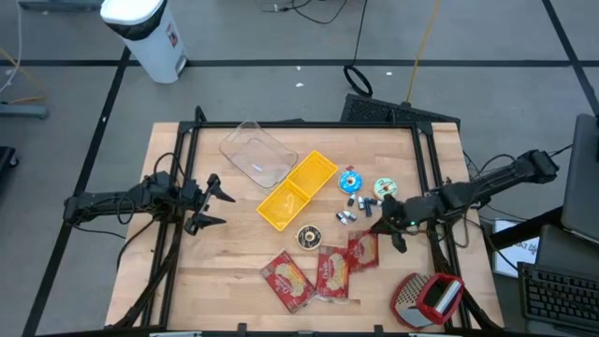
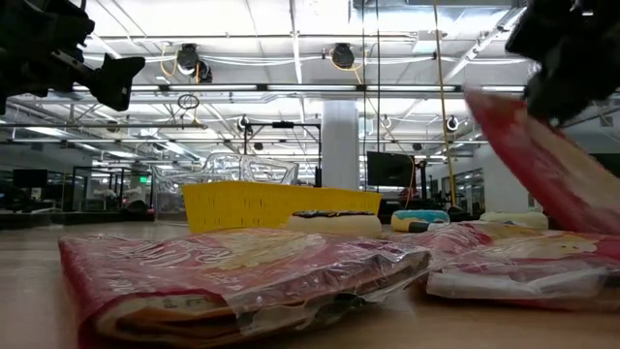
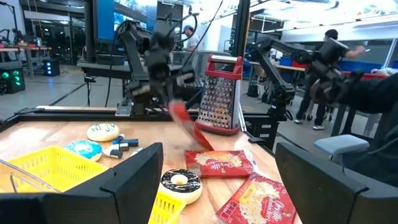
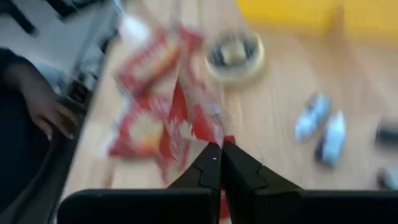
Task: Pick & Place Food Item
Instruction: Put the right red popcorn bag into the transparent bin
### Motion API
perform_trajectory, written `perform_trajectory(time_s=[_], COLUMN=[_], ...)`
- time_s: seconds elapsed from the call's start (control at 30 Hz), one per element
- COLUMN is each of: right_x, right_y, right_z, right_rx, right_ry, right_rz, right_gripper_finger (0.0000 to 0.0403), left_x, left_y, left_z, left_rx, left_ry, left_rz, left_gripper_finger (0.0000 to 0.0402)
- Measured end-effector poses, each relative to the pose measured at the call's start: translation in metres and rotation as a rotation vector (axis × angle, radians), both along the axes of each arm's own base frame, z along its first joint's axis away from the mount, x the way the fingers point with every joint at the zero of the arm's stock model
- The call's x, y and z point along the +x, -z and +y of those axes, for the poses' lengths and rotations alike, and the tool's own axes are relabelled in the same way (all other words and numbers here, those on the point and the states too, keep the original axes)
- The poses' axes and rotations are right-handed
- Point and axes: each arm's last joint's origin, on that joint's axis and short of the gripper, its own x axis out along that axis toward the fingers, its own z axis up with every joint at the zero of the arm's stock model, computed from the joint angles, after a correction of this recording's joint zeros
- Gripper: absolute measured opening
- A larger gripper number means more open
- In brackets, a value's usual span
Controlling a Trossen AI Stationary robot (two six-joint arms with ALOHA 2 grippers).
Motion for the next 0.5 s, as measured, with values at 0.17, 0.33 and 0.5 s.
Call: perform_trajectory(time_s=[0.17,0.33,0.5], right_x=[-0.003,0.000,0.002], right_y=[-0.026,-0.047,-0.057], right_z=[0.004,0.008,0.009], right_rx=[-0.174,-0.415,-0.585], right_ry=[-0.083,-0.157,-0.195], right_rz=[-0.311,-0.597,-0.754], right_gripper_finger=[0.0000,0.0000,0.0000], left_x=[0.000,0.000,0.000], left_y=[0.000,0.000,0.000], left_z=[0.000,0.000,0.000], left_rx=[0.000,0.000,0.000], left_ry=[0.000,0.000,0.000], left_rz=[0.000,0.000,0.000], left_gripper_finger=[0.0310,0.0310,0.0310])
